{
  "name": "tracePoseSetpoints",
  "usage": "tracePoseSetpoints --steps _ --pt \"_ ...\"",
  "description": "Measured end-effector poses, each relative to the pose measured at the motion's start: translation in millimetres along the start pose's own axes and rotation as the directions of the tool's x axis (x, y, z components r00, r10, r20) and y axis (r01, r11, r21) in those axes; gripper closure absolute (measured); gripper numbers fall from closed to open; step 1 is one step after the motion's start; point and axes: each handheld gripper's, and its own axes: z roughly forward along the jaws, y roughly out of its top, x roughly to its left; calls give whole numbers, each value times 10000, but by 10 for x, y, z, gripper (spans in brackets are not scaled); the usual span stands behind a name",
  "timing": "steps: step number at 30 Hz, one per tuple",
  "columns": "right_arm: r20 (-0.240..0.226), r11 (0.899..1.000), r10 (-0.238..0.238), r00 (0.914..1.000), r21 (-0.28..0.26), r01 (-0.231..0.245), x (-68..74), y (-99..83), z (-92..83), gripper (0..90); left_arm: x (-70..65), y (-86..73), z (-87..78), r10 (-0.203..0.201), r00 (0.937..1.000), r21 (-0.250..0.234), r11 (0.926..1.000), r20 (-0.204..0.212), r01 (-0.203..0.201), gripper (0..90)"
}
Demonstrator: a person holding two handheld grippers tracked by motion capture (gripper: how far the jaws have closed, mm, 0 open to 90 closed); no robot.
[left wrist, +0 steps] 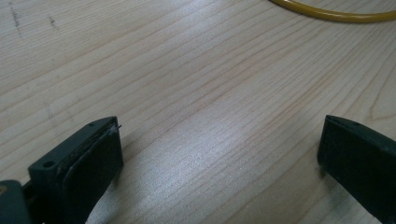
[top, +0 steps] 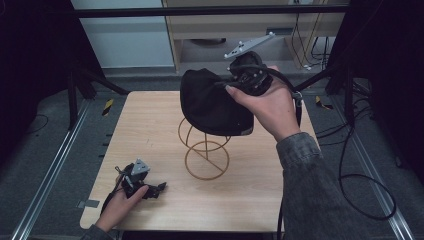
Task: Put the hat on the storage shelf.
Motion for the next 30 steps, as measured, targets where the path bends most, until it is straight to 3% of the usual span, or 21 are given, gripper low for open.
tracePoseSetpoints --steps 30 --pt "-335 9968 -116 9994 784 142 87 -22 317 780 1 1 1 20 10000 -8 10000 38 -20 0"
